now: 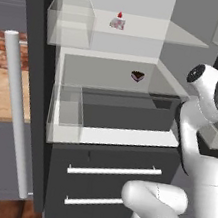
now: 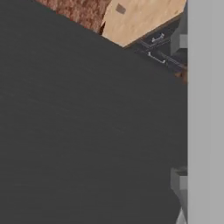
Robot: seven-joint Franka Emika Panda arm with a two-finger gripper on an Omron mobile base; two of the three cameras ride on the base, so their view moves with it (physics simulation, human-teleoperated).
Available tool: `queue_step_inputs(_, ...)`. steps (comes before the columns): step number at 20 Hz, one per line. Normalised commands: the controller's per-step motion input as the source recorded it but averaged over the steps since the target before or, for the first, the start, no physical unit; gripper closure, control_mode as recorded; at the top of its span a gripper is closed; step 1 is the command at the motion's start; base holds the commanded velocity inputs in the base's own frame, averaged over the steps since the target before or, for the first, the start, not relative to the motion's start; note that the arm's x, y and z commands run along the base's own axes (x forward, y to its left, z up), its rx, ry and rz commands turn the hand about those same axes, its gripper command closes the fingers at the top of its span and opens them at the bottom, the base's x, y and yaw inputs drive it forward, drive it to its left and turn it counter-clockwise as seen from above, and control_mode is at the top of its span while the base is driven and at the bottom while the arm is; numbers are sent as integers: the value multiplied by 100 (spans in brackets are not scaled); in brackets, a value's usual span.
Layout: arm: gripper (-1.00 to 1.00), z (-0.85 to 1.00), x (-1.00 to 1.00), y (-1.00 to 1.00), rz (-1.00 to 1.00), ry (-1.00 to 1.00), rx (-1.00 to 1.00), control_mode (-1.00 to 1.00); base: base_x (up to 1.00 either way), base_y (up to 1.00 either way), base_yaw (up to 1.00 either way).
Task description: Take the cakes from the fridge and place them on the empty tray on the dining counter.
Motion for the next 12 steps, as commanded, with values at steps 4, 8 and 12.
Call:
queue_step_inputs(4, -100, 36, -28, 100, 41, 1, 10, -100, 0, 0, 0)
queue_step_inputs(8, -100, 19, -11, 99, 48, 4, 18, -100, 0, 0, 0)
queue_step_inputs(12, -100, 4, -1, 92, 49, 2, 20, -100, 0, 0, 0)
